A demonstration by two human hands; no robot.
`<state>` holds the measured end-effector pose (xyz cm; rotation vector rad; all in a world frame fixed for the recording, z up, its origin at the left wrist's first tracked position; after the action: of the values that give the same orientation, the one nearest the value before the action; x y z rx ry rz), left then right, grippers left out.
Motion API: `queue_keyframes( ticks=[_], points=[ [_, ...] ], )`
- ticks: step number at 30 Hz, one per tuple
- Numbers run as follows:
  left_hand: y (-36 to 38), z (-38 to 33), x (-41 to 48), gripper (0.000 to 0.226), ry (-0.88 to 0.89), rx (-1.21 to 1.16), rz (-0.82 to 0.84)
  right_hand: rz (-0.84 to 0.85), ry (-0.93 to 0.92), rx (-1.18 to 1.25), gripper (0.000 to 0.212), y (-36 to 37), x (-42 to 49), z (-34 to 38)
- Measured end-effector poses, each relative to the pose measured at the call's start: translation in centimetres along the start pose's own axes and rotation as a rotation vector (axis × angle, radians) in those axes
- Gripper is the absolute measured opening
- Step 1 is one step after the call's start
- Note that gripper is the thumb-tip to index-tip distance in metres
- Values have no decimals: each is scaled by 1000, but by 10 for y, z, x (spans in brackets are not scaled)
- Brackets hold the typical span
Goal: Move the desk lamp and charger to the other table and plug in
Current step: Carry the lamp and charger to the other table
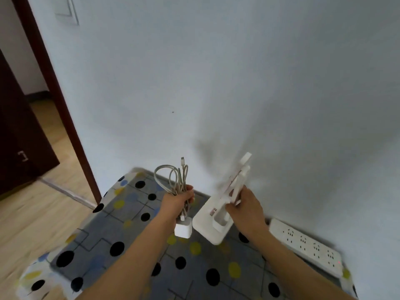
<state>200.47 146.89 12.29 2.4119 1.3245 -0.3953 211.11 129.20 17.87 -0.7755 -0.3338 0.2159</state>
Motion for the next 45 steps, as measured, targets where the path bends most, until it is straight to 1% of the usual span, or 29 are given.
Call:
queue_keyframes(
  ticks=[3, 9, 14, 19, 27, 33, 37, 40, 42, 45],
  points=[
    [-5, 4, 40, 13, -21, 25, -29, 61, 9, -8, 25, 37, 31, 6],
    [-6, 24, 81, 12, -94, 64, -43, 145, 14, -72, 22, 80, 59, 6],
    [-4, 30, 99, 11, -115, 57, -75, 181, 27, -84, 21, 97, 69, 2],
    [-1, 37, 106, 11, -122, 65, -73, 206, 22, -85, 18, 106, 72, -2],
    [8, 47, 108, 14, -144, 78, -75, 226, 62, -31, 32, 107, 73, -17],
    [6, 55, 96, 11, -173, 36, -127, 268, 83, -15, 44, 100, 72, -36],
    [9, 69, 78, 10, -234, -28, -171, 265, 127, -17, 31, 86, 57, -64],
    [16, 85, 61, 10, -320, -98, -221, 285, 163, 32, 20, 75, 37, -87],
    [19, 102, 46, 7, -399, -159, -259, 341, 171, 100, 18, 73, 20, -96],
    [33, 132, 18, 18, -521, -201, -236, 459, 127, 144, 16, 73, -8, -104]
  ],
)
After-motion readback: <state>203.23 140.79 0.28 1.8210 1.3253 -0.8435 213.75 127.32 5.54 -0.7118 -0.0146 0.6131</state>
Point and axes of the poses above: each hand's wrist, its own x-axis towards the middle knuckle, its own y-axis out of the palm, z = x × y, the point moved 9 cm from there along x, towards the middle knuckle, and after that the axes turned 13 degrees about -z, right-handed, at the moved point
